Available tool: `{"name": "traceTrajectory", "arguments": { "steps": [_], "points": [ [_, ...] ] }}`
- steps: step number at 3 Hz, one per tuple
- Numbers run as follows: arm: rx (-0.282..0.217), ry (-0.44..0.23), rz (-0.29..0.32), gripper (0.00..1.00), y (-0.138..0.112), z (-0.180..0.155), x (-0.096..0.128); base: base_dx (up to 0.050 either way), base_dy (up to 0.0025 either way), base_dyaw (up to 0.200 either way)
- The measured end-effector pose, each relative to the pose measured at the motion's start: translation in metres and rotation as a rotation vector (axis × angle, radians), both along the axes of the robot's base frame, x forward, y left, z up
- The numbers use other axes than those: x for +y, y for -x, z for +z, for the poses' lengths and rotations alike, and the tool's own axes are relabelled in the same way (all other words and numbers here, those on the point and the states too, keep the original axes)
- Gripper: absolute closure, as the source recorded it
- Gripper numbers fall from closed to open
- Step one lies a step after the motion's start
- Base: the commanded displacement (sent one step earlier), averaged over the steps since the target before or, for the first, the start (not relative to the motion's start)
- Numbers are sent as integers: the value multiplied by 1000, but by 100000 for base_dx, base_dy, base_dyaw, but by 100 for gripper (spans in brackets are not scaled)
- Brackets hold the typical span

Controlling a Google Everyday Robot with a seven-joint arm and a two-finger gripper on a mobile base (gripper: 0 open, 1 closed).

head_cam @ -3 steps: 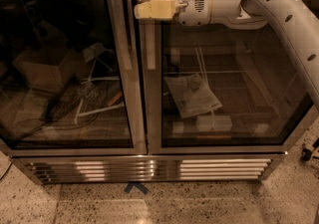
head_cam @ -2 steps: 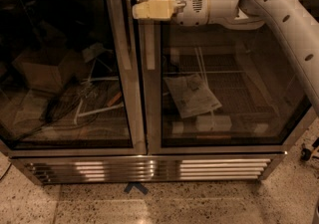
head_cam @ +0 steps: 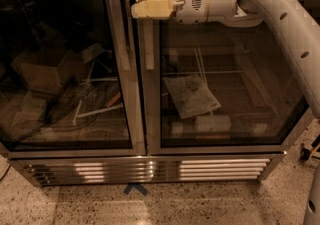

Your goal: Place blue chip bag into bottom drawer

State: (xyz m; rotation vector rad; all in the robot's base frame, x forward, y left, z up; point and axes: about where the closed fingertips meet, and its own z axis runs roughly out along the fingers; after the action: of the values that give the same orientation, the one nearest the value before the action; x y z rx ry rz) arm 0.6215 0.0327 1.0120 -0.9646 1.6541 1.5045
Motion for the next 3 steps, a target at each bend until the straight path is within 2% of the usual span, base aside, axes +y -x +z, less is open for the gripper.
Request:
{"name": "traceTrajectory", "arguments": {
  "steps": [2, 3],
  "points": [
    [0, 0, 0, 100, -8, -3, 7, 0, 0, 0],
    [0, 0, 0, 100, 1, -1, 10, 0, 0, 0]
  ]
}}
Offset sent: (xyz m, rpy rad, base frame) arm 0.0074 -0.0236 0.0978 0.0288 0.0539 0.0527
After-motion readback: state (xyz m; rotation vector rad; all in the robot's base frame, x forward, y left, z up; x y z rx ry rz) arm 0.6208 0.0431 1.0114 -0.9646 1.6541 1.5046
